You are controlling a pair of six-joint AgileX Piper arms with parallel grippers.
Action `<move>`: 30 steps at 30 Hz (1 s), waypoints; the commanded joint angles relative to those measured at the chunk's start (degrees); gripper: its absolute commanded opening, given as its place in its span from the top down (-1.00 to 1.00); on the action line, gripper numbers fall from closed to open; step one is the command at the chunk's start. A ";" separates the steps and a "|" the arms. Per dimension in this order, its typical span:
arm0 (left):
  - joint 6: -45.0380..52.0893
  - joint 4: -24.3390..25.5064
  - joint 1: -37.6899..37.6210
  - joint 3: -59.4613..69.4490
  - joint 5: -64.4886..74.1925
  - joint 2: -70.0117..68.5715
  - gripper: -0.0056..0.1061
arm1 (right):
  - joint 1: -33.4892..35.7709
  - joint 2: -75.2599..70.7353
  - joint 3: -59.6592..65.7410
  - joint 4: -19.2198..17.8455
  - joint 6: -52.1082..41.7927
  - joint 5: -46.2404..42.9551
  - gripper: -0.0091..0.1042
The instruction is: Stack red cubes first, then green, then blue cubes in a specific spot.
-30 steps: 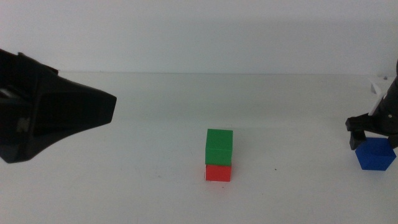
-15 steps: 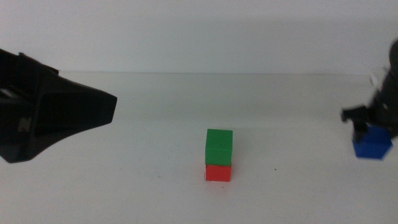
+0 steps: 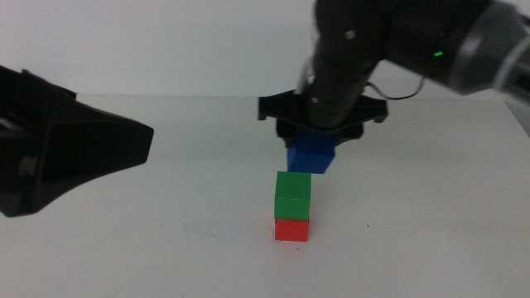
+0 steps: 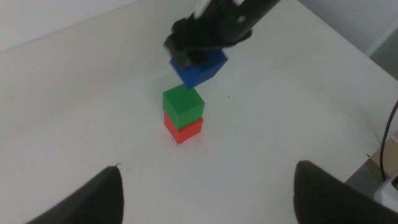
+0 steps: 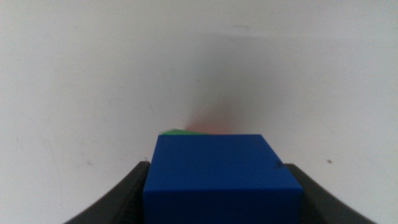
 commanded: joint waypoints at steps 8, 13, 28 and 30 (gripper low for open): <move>-0.44 0.03 0.05 0.10 -0.80 -0.31 -0.78 | 2.23 3.95 -3.22 -1.62 6.17 1.02 0.74; -0.44 0.03 0.05 0.10 -0.80 -0.31 -0.78 | 2.23 5.56 -3.26 -1.89 6.78 1.02 0.74; -0.44 0.03 0.05 0.10 -0.80 -0.31 -0.78 | 2.23 8.65 -3.26 -1.52 6.78 1.02 0.42; -0.44 0.04 0.05 0.10 -0.69 -0.31 -0.78 | 2.23 8.65 -3.26 -1.74 6.78 1.02 -0.18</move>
